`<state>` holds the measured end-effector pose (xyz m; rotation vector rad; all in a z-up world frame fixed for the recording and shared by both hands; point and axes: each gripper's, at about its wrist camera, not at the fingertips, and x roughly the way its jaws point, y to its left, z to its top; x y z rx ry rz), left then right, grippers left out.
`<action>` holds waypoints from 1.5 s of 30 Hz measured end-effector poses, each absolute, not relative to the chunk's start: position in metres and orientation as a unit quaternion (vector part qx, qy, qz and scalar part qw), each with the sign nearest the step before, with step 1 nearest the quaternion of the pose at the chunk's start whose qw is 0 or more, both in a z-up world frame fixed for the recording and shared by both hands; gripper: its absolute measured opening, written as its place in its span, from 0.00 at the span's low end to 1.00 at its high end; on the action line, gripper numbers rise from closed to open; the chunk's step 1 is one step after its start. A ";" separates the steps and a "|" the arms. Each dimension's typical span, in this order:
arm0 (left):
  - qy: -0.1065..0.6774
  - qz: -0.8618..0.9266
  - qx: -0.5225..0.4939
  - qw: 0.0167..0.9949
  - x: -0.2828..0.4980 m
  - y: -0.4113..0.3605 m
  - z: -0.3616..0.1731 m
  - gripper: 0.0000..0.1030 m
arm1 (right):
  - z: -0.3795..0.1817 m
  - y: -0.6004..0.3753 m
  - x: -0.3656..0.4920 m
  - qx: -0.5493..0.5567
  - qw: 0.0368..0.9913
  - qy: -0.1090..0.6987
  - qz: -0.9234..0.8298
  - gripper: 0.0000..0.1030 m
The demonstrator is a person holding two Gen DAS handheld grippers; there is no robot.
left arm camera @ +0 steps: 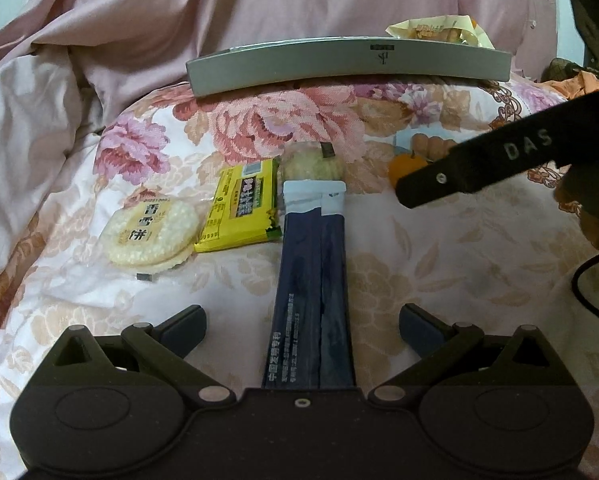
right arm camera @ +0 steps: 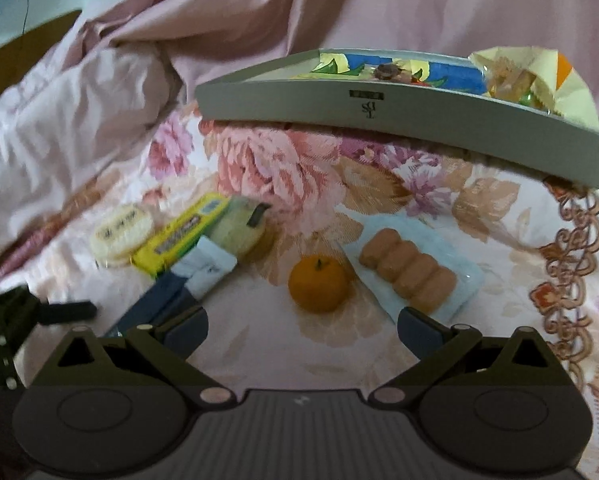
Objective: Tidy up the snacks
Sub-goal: 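Lower the left tool over the blue stick pack while the right tool lowers over the mandarin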
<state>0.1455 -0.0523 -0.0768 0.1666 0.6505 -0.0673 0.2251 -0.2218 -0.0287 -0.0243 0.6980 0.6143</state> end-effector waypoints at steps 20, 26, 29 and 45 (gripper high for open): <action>0.309 -0.054 0.063 0.947 0.146 -0.051 -0.074 0.81 | -0.034 -0.219 0.241 0.040 0.890 0.317 0.326 0.80; 0.312 -0.054 0.025 0.948 0.150 -0.044 -0.072 0.61 | -0.036 -0.216 0.245 0.038 0.892 0.311 0.327 0.74; 0.312 -0.047 0.016 0.949 0.151 -0.041 -0.071 0.51 | -0.036 -0.214 0.244 0.029 0.892 0.311 0.327 0.58; 0.307 -0.036 -0.004 0.951 0.148 -0.039 -0.071 0.37 | -0.040 -0.195 0.231 -0.034 0.880 0.328 0.342 0.38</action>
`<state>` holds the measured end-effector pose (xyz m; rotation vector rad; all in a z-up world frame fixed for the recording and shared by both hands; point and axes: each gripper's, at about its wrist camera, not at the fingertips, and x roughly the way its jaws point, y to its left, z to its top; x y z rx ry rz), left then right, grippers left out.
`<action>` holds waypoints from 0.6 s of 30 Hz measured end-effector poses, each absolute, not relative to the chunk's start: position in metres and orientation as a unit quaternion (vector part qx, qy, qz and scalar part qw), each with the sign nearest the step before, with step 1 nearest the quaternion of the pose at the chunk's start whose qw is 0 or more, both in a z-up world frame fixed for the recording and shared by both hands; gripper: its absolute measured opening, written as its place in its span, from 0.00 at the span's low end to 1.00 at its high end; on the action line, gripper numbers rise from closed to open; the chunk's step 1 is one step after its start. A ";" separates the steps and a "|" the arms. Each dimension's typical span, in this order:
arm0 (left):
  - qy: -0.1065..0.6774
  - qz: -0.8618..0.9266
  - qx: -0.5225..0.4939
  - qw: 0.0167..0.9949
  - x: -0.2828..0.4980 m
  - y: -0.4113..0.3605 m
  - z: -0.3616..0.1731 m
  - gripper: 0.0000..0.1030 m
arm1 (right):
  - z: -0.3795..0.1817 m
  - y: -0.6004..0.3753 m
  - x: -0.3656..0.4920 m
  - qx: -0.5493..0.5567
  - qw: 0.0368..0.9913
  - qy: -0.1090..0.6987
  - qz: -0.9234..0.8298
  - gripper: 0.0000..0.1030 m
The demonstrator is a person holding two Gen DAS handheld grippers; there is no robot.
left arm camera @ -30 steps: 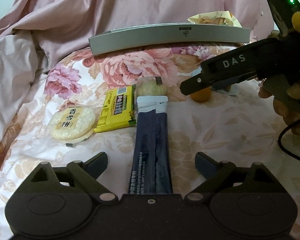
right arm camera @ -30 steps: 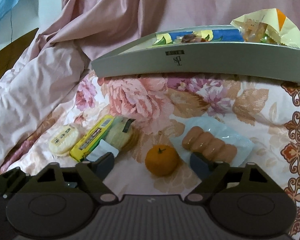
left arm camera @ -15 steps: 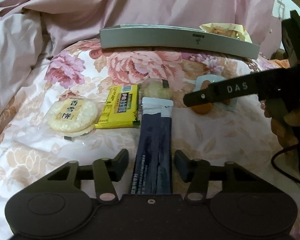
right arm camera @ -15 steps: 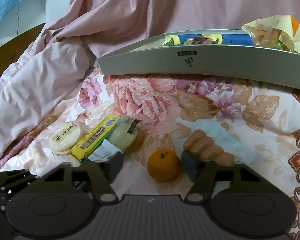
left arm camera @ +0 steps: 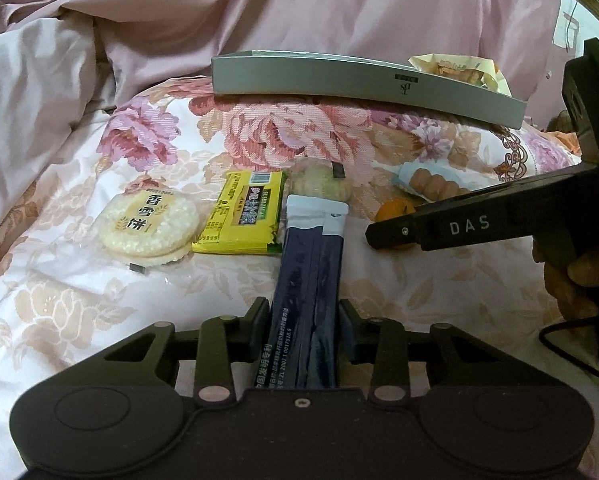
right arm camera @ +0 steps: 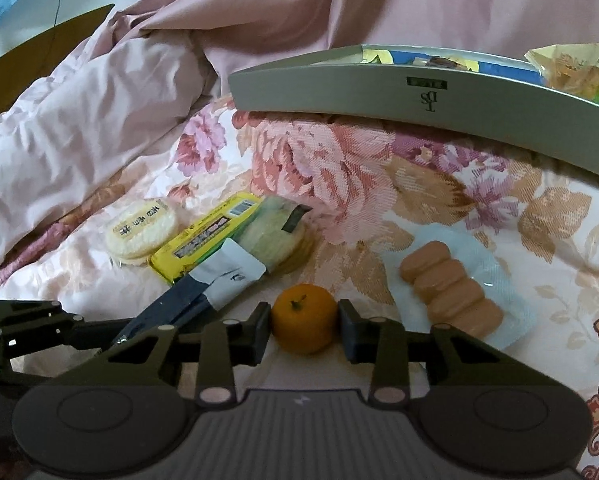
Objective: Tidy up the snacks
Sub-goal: 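Lower the left tool over the blue stick pack while the right tool lowers over the mandarin, then close the left tool on the blue stick pack while the right tool closes on the mandarin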
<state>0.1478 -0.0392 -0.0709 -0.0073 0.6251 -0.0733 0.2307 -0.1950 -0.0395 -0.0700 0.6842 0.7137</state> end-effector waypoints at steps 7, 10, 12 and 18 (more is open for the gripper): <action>0.307 -0.041 -0.003 0.951 0.146 -0.041 -0.071 0.35 | -0.040 -0.189 0.225 -0.061 0.876 0.333 0.344 0.37; 0.304 -0.040 -0.005 0.952 0.145 -0.041 -0.071 0.34 | -0.039 -0.190 0.224 -0.060 0.877 0.332 0.343 0.36; 0.302 -0.039 -0.006 0.953 0.144 -0.041 -0.070 0.33 | -0.038 -0.190 0.223 -0.061 0.877 0.331 0.343 0.36; 0.294 -0.039 -0.016 0.955 0.141 -0.040 -0.070 0.32 | -0.036 -0.184 0.216 -0.081 0.879 0.318 0.346 0.36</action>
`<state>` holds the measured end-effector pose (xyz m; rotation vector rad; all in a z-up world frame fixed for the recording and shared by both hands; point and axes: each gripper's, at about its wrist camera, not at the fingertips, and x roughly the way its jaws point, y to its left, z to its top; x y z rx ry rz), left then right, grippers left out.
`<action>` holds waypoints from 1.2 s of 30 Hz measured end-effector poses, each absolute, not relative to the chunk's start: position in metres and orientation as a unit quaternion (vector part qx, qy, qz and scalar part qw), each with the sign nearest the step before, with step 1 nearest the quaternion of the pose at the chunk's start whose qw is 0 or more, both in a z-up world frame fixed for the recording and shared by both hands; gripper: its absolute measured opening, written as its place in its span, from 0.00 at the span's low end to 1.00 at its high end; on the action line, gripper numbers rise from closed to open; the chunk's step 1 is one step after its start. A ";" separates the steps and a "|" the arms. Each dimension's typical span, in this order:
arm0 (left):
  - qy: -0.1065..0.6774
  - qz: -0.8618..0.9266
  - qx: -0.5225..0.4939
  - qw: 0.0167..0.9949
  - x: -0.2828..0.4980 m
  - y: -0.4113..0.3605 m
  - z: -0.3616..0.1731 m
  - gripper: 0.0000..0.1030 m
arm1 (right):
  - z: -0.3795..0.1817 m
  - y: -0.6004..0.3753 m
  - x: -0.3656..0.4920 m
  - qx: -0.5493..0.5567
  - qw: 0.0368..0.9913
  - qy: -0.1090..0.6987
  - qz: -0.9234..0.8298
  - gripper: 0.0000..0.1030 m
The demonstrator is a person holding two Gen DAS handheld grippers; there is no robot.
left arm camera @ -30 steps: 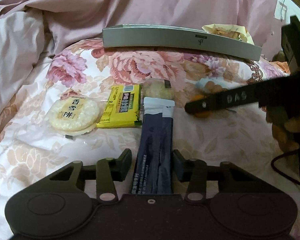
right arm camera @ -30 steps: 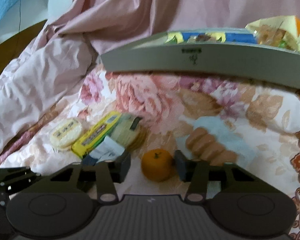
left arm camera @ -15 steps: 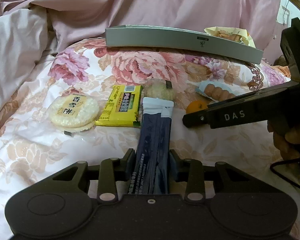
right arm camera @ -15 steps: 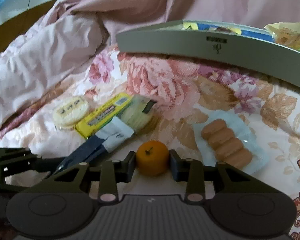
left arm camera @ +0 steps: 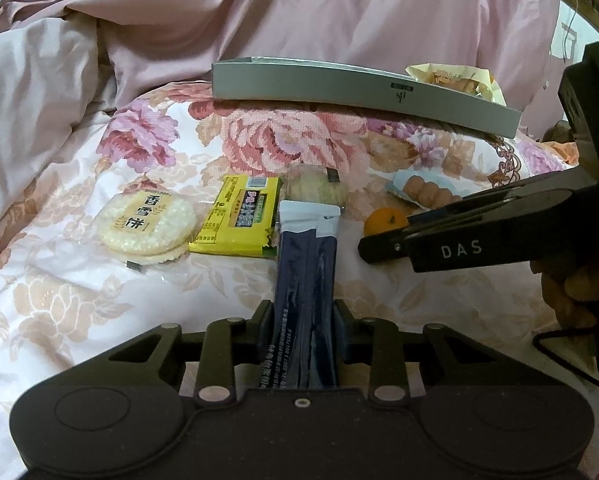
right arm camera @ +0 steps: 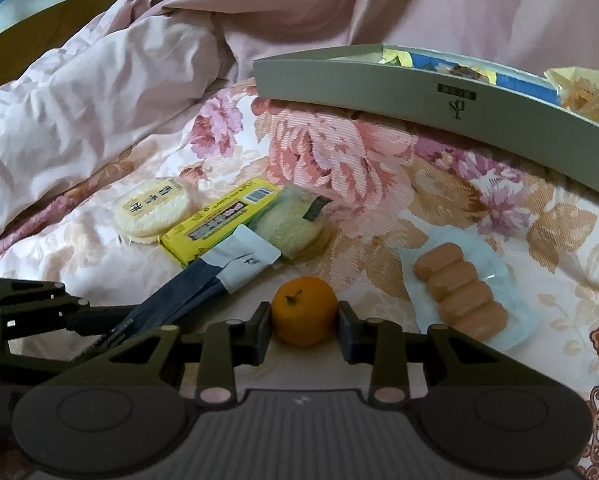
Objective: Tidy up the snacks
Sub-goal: 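Close the left tool on the blue stick pack while the right tool closes on the mandarin, then lift the stick pack and mandarin and carry both over the gray tray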
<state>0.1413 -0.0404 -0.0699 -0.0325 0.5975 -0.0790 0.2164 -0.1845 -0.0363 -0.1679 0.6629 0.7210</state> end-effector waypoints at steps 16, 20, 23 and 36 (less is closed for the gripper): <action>0.208 -0.024 -0.035 0.977 0.124 -0.043 -0.053 0.31 | -0.009 -0.197 0.202 -0.080 0.921 0.212 0.316 0.36; 0.196 -0.003 -0.047 0.979 0.128 -0.043 -0.045 0.31 | 0.004 -0.205 0.200 -0.063 0.933 0.181 0.304 0.36; 0.186 0.010 -0.051 0.981 0.133 -0.046 -0.034 0.31 | 0.013 -0.213 0.201 -0.045 0.939 0.168 0.295 0.36; 0.144 0.034 -0.087 0.985 0.188 -0.067 0.026 0.31 | 0.031 -0.244 0.223 0.019 0.963 0.123 0.240 0.36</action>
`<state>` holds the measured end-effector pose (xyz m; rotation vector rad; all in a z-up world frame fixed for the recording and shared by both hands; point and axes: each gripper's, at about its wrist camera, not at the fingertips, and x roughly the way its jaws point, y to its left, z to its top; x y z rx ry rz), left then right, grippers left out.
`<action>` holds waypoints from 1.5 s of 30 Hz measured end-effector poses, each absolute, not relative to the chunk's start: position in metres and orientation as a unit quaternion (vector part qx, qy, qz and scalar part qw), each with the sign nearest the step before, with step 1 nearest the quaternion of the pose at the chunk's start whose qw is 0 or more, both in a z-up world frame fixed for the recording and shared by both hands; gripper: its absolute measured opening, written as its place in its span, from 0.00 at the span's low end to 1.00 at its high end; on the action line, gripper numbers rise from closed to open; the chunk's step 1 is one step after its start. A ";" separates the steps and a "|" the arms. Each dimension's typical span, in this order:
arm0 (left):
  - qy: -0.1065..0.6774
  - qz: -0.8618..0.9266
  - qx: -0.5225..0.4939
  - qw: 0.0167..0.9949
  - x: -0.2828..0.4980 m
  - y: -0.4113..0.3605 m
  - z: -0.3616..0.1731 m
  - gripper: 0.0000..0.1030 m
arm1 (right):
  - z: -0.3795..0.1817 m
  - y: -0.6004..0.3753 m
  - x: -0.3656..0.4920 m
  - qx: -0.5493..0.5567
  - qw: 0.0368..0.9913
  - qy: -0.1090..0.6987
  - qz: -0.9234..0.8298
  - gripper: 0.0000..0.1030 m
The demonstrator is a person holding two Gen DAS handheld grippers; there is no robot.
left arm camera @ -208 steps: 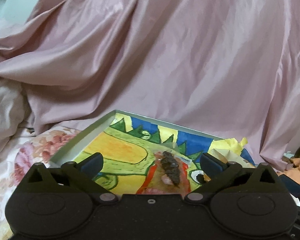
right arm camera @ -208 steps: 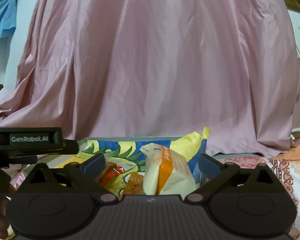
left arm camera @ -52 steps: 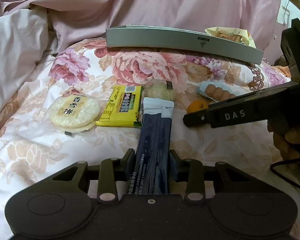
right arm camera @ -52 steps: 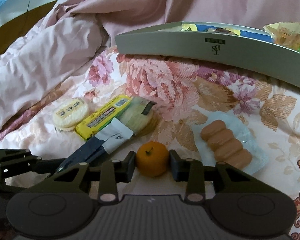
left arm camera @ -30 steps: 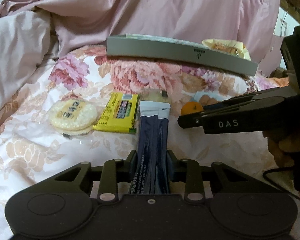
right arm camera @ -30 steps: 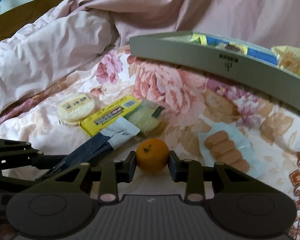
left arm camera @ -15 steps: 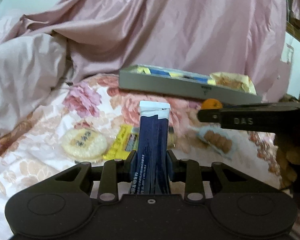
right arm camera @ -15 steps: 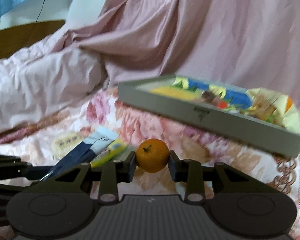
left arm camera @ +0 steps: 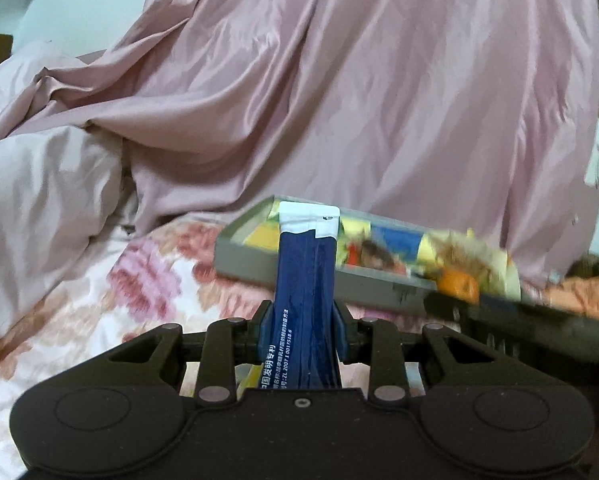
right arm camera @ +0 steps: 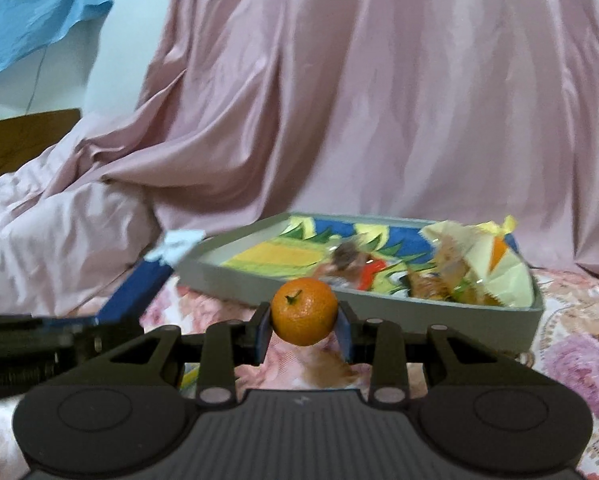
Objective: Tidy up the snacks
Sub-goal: 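Lift the stick pack and mandarin and carry both over the gray tray, then lower both items into the tray and open both tools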
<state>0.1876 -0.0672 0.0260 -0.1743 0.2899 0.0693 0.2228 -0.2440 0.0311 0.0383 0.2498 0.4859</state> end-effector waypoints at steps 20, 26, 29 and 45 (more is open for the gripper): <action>0.117 0.059 -0.112 0.985 0.325 -0.103 0.074 0.31 | 0.029 -0.268 0.276 0.070 0.975 0.089 0.189 0.37; 0.130 0.067 -0.117 0.982 0.340 -0.108 0.057 0.31 | 0.023 -0.268 0.281 0.078 0.973 0.104 0.193 0.37; 0.138 0.073 -0.119 0.981 0.345 -0.106 0.050 0.31 | 0.021 -0.268 0.285 0.083 0.971 0.111 0.194 0.37; 0.181 0.083 -0.121 0.973 0.351 -0.101 0.025 0.32 | 0.020 -0.266 0.288 0.085 0.969 0.121 0.199 0.38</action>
